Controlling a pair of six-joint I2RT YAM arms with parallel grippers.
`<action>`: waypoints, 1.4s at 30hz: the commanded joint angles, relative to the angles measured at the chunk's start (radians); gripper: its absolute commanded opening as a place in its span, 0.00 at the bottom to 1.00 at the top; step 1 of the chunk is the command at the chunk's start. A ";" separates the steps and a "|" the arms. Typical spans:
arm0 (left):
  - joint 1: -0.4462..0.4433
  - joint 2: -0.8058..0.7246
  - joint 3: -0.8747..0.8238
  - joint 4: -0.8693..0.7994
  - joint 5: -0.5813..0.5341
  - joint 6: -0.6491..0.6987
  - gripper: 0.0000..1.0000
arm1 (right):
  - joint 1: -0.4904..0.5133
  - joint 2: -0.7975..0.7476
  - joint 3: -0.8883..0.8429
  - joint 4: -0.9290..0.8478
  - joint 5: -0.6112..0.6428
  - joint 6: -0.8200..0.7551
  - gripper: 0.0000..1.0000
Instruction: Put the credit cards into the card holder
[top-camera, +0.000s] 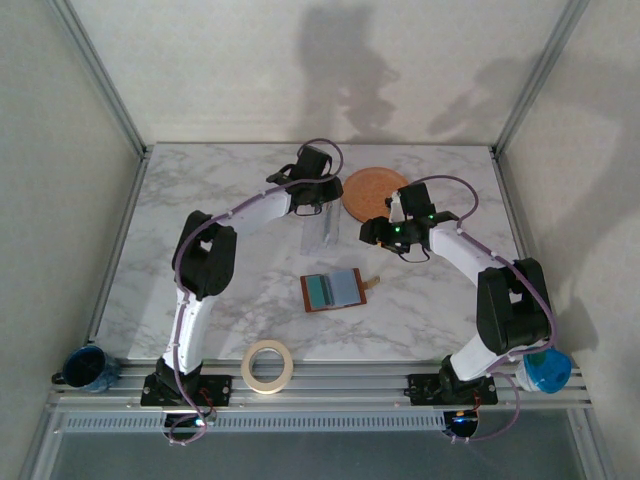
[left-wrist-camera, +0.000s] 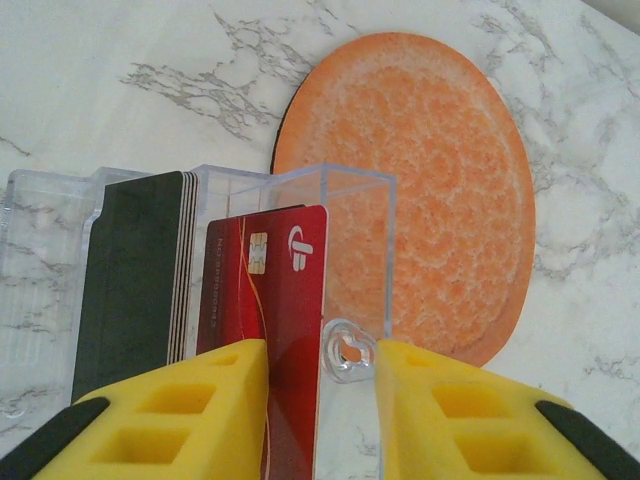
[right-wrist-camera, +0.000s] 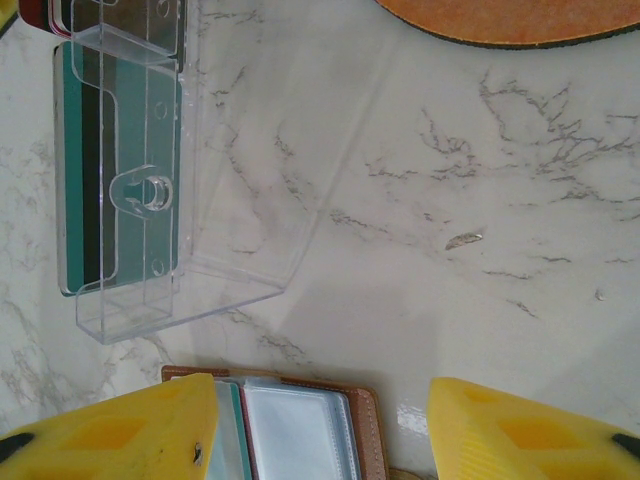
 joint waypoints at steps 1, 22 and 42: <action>-0.008 -0.062 0.012 0.001 -0.008 0.007 0.31 | -0.006 0.017 0.032 -0.031 -0.005 -0.016 0.58; -0.003 -0.036 0.034 -0.049 -0.086 0.018 0.53 | -0.006 0.018 0.032 -0.030 -0.004 -0.016 0.59; 0.000 0.044 0.055 0.011 0.074 -0.032 0.53 | -0.007 0.023 0.029 -0.029 -0.005 -0.013 0.59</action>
